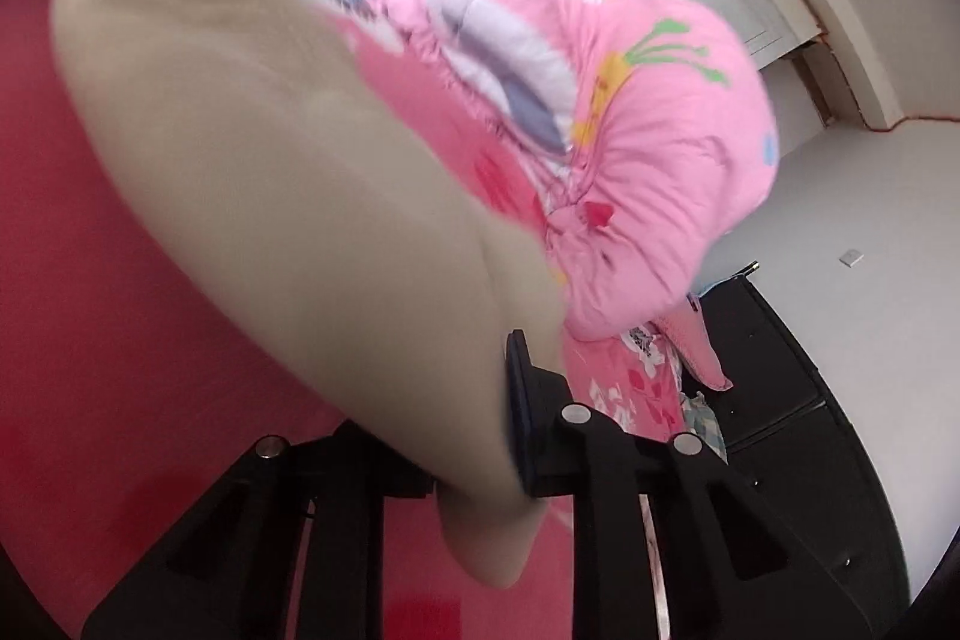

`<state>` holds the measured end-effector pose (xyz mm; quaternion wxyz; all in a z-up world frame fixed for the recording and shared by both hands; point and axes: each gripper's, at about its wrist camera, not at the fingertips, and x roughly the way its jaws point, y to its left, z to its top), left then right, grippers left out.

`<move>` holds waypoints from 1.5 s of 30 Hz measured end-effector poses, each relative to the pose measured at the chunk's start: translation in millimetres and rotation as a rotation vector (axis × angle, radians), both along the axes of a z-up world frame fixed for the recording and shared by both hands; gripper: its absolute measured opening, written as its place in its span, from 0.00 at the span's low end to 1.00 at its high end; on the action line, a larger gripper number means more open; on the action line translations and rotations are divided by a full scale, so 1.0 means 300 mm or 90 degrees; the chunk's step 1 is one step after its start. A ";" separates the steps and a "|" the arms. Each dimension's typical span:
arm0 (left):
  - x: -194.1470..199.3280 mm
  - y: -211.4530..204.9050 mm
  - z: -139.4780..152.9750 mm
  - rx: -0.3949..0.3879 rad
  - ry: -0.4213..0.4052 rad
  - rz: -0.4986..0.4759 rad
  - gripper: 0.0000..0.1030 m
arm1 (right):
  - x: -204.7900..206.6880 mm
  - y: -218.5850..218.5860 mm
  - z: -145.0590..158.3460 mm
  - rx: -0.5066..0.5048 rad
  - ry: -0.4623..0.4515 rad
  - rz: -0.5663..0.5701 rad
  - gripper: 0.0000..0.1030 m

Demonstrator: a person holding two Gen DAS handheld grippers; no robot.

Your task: Fold large clothes

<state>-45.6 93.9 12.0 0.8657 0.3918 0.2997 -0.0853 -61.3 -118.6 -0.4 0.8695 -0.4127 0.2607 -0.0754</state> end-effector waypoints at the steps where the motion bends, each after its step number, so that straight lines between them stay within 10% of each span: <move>1: 0.001 0.039 0.011 -0.040 0.036 0.006 0.19 | -0.047 0.024 -0.015 -0.017 0.016 0.007 0.18; 6: -0.038 0.179 -0.051 -0.080 0.099 0.022 0.33 | -0.115 0.029 -0.153 -0.029 0.096 -0.017 0.21; 9: -0.069 0.291 -0.004 -0.136 0.142 0.089 0.41 | -0.110 -0.028 -0.103 -0.019 0.095 -0.064 0.53; 15: -0.187 0.428 0.240 -0.415 0.165 0.091 0.38 | -0.180 -0.384 -0.064 -0.015 0.134 -0.264 0.66; 18: -0.088 0.356 0.279 -0.568 0.187 0.045 0.22 | -0.206 -0.446 0.072 0.176 0.068 -0.350 0.66; 22: 0.223 0.190 0.159 -0.786 0.270 0.002 0.11 | -0.128 -0.228 0.228 0.529 0.028 -0.152 0.66; 26: 0.459 0.095 -0.110 -0.914 0.397 0.108 0.02 | 0.142 0.053 0.204 0.581 0.087 -0.015 0.66; 29: 0.442 0.153 -0.184 -1.008 0.311 0.125 0.03 | 0.327 0.070 0.051 0.560 0.143 -0.110 0.66; 37: 0.285 0.087 -0.045 -0.814 0.115 0.303 0.02 | 0.296 -0.001 0.018 0.613 0.105 -0.123 0.58; 41: -0.016 0.031 0.098 -0.674 -0.011 0.258 0.66 | 0.080 -0.034 0.121 0.561 0.074 -0.073 0.72; 45: -0.184 -0.064 0.064 -0.543 0.034 0.210 0.68 | -0.116 0.003 0.110 0.506 0.113 -0.016 0.87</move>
